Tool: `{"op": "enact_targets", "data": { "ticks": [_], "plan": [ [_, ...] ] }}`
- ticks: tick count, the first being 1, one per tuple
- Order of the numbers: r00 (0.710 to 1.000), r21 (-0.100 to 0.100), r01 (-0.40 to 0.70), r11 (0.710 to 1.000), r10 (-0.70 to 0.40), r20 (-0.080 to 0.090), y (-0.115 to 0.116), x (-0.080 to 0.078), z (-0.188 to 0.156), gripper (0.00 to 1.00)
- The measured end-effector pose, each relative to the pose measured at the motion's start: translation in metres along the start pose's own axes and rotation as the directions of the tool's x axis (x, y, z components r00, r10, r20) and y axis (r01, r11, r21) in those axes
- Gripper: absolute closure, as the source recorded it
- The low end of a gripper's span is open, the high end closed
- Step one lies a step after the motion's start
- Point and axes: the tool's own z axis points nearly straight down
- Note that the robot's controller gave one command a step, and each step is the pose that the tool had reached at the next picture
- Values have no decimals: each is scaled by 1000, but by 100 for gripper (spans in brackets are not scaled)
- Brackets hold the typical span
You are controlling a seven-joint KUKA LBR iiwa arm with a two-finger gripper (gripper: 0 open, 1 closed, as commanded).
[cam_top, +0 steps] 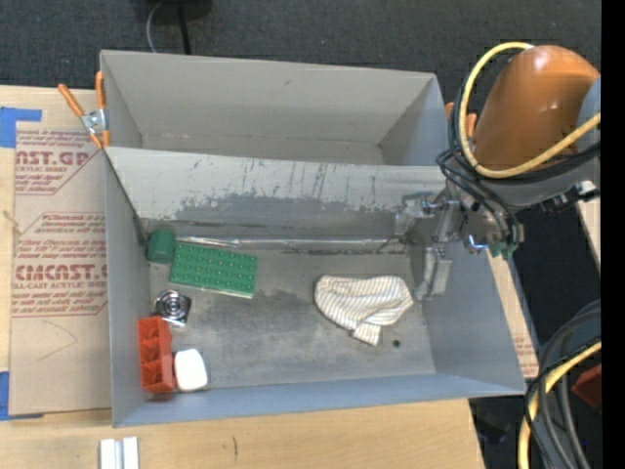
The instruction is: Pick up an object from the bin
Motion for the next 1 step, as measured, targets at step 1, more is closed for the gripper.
{"op": "enact_targets", "data": {
  "ticks": [1],
  "plan": [
    [1000, 1, 1, 1000, -1, 8, 0, -1, -5, 0]
  ]
}}
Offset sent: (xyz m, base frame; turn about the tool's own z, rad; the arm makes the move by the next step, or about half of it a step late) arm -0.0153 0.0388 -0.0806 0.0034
